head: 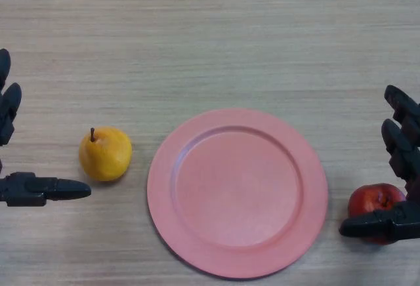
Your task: Pick up the yellow pear and place it on the plate
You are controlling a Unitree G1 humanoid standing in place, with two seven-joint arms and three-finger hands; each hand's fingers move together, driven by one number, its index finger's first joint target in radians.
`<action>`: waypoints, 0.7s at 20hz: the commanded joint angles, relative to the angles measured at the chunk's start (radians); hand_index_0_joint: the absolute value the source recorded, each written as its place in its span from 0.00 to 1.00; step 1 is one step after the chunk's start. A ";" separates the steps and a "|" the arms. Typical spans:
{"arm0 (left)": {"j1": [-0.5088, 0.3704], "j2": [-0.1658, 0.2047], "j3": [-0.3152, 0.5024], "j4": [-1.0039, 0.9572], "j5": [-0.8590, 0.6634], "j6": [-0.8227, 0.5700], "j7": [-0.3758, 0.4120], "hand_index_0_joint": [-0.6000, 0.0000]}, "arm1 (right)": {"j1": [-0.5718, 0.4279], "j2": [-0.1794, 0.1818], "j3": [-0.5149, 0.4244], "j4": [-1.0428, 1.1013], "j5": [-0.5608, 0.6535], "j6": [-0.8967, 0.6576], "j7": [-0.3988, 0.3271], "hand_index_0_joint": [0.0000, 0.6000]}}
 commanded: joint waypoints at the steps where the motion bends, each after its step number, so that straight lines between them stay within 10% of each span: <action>1: -0.039 0.066 0.037 -0.032 -0.017 -0.141 0.040 1.00 | -0.027 -0.038 -0.048 -0.042 0.009 -0.175 0.011 0.00; 14: -0.195 0.099 -0.082 0.440 0.066 -0.483 0.062 1.00 | -0.003 -0.034 -0.078 -0.062 -0.035 -0.222 0.006 0.00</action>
